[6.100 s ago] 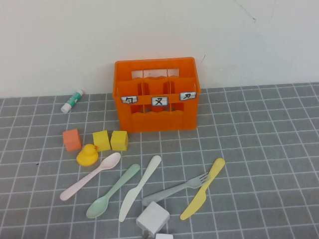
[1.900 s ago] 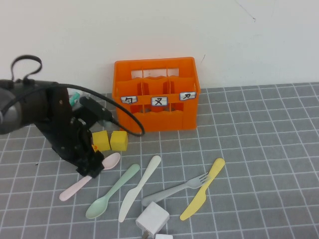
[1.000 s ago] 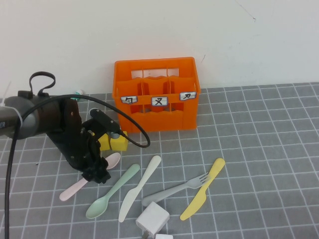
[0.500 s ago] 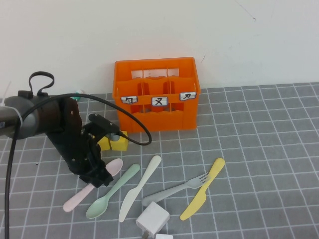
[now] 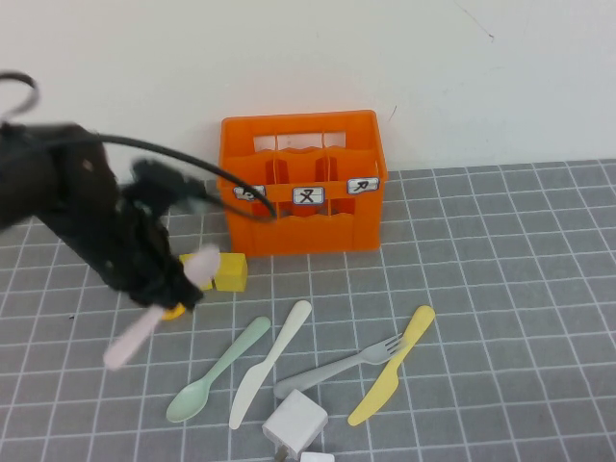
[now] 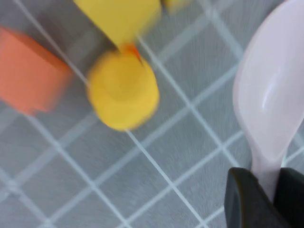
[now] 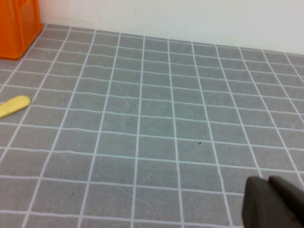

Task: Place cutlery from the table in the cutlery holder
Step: Place the spoon on the box, then pick up the spoon, then place the spoon on the box

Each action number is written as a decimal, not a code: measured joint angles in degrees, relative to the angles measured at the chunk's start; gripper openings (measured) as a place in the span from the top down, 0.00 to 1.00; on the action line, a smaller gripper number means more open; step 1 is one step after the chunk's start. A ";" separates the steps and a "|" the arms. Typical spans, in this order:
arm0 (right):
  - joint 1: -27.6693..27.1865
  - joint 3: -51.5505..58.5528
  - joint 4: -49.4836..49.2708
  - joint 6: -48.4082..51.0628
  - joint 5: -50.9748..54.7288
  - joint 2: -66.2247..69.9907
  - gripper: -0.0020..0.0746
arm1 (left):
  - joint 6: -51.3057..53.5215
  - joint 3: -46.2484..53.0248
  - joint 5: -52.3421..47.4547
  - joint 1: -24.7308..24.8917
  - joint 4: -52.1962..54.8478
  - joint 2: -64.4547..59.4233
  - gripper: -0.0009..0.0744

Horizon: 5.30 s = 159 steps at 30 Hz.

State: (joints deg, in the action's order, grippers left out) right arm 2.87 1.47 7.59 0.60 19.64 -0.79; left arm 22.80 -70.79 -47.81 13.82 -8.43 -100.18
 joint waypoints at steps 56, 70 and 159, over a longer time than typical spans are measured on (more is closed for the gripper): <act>0.00 0.00 0.00 0.00 0.00 0.00 0.98 | -34.19 4.56 92.20 4.62 7.25 -12.84 0.80; 0.00 0.00 0.03 0.00 0.00 0.00 0.98 | -34.87 4.11 87.94 4.51 7.25 -11.39 0.65; 0.00 0.00 0.03 0.00 0.00 0.00 0.98 | -3.27 3.90 15.12 8.98 0.37 3.96 0.82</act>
State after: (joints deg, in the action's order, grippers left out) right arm 2.87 1.47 7.62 0.60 19.64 -0.79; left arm 19.53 -66.89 -32.69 22.81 -8.06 -96.23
